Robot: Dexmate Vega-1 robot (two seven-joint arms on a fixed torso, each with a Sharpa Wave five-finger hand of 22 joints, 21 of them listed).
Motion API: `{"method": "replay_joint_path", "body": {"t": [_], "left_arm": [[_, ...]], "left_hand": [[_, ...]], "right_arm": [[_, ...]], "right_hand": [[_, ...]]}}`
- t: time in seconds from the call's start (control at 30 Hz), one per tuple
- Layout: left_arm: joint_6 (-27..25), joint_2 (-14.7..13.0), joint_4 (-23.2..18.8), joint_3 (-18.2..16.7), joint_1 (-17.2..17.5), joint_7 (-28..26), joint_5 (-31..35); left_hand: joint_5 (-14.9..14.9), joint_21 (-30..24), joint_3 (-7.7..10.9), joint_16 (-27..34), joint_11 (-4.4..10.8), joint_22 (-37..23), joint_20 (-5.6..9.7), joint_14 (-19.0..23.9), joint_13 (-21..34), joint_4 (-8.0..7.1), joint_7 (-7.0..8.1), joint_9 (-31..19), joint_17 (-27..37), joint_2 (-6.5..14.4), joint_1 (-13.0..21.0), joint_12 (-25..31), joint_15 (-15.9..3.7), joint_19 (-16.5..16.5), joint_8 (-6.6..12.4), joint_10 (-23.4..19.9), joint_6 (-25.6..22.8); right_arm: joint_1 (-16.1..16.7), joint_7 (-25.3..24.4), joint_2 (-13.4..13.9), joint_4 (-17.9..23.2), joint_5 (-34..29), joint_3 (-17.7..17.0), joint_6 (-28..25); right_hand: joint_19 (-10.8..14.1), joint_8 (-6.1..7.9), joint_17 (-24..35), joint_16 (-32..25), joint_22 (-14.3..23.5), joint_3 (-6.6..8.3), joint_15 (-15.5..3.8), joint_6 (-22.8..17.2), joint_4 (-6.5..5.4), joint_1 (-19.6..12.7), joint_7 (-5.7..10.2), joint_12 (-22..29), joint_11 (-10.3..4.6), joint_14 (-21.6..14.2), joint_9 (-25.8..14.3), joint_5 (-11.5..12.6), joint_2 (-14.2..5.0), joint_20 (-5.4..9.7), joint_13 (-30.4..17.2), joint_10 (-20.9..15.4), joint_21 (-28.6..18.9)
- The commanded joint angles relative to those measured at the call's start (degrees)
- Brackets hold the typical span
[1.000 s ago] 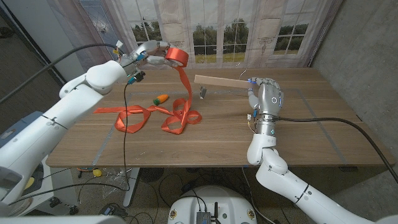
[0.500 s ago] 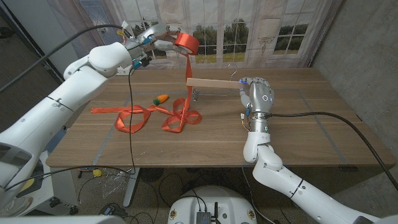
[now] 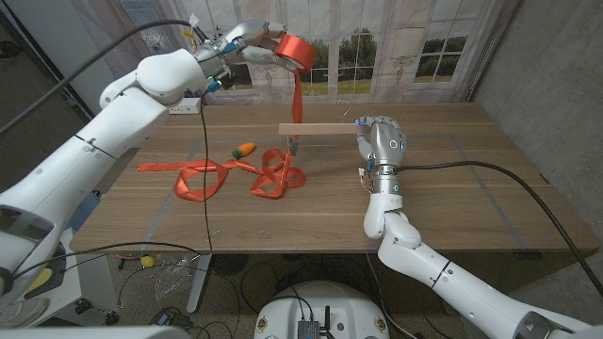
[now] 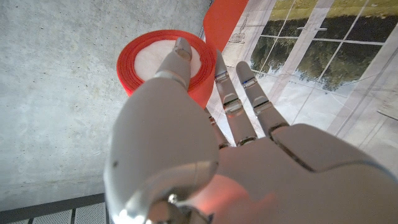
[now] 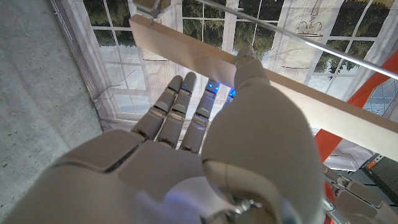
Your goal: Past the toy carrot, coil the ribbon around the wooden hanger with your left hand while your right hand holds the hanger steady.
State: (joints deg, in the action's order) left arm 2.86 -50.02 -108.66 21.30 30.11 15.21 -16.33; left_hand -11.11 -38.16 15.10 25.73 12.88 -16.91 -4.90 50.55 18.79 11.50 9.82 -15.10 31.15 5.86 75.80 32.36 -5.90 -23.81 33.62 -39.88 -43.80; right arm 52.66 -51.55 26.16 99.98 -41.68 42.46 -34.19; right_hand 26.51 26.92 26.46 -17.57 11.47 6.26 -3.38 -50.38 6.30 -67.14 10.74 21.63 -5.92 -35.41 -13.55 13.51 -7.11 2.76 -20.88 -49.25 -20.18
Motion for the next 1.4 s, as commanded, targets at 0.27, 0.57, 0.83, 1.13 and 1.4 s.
{"method": "replay_joint_path", "body": {"t": [0.27,0.57,0.83,1.13,1.4], "left_arm": [[5.0,2.8,-2.5,1.6,-1.6,2.0,-0.9],[5.6,3.3,-3.8,1.9,-1.4,2.4,-1.0],[6.3,3.3,-5.6,1.8,-0.4,2.8,-1.4],[8.4,4.0,-5.8,2.0,1.3,4.3,-4.2],[10.4,4.4,-5.4,2.1,3.4,6.5,-8.5]], "left_hand": [[-0.6,-1.1,2.81,-0.4,-4.06,-0.3,0.05,1.2,13.6,-2.28,-9.37,0.1,0.3,2.6,2.1,12.5,-5.67,0.4,0.33,-8.1,-9.2],[-0.6,-1.7,2.87,-0.7,-3.93,-0.3,0.04,1.2,13.6,-2.28,-9.36,0.0,0.5,2.5,2.0,12.5,-5.75,0.7,0.28,-8.3,-9.2],[-0.6,-2.2,2.94,-0.9,-3.83,-0.4,0.14,1.4,13.8,-2.29,-9.30,0.0,0.6,2.4,1.9,12.5,-5.77,1.0,0.22,-8.3,-9.2],[-0.7,-2.9,3.02,-1.3,-3.86,-0.4,0.12,1.5,13.8,-2.31,-9.22,-0.1,0.8,2.4,1.8,12.3,-5.83,1.3,0.16,-8.4,-9.3],[-0.7,-3.4,3.09,-1.5,-3.95,-0.4,0.14,1.7,13.7,-2.30,-9.25,-0.1,0.9,2.3,1.7,12.2,-5.82,1.5,0.08,-8.5,-9.3]], "right_arm": [[-4.7,1.3,-3.3,-5.2,2.3,1.7,-1.5],[-5.9,2.2,-5.8,-5.7,3.5,2.2,-6.3],[-7.2,1.8,-9.0,-6.9,5.0,2.4,-11.9],[-8.6,0.4,-12.1,-7.7,7.6,1.9,-16.8],[-10.0,-3.0,-14.5,-9.8,10.2,0.8,-18.1]], "right_hand": [[-0.3,0.16,0.5,0.1,0.1,0.13,-9.48,-10.6,-0.24,-1.5,-9.38,0.3,0.23,-0.6,-0.8,0.3,-1.85,0.81,0.1,-1.0,-0.4],[0.1,0.13,0.8,0.0,0.0,0.07,-9.35,-11.1,-0.23,-1.5,-10.04,0.4,0.65,-0.8,-0.5,0.3,-1.89,-0.40,0.4,-1.7,-0.7],[0.1,0.05,0.7,0.3,0.0,0.02,-9.01,-11.7,-0.25,-1.4,-10.45,0.4,1.10,-0.8,-0.2,0.3,-1.74,-1.45,0.7,-2.2,-0.8],[-0.4,-0.35,1.1,-0.2,0.0,-0.20,-8.82,-11.6,-0.32,-1.1,-10.74,0.2,1.47,-1.4,0.1,0.1,-1.60,-1.92,1.0,-2.2,-0.7],[-0.4,-0.67,1.3,-0.5,0.0,-0.28,-8.57,-11.6,-0.34,-0.9,-11.24,0.2,1.68,-2.0,0.4,0.0,-1.62,-2.32,1.3,-2.4,-0.7]]}}
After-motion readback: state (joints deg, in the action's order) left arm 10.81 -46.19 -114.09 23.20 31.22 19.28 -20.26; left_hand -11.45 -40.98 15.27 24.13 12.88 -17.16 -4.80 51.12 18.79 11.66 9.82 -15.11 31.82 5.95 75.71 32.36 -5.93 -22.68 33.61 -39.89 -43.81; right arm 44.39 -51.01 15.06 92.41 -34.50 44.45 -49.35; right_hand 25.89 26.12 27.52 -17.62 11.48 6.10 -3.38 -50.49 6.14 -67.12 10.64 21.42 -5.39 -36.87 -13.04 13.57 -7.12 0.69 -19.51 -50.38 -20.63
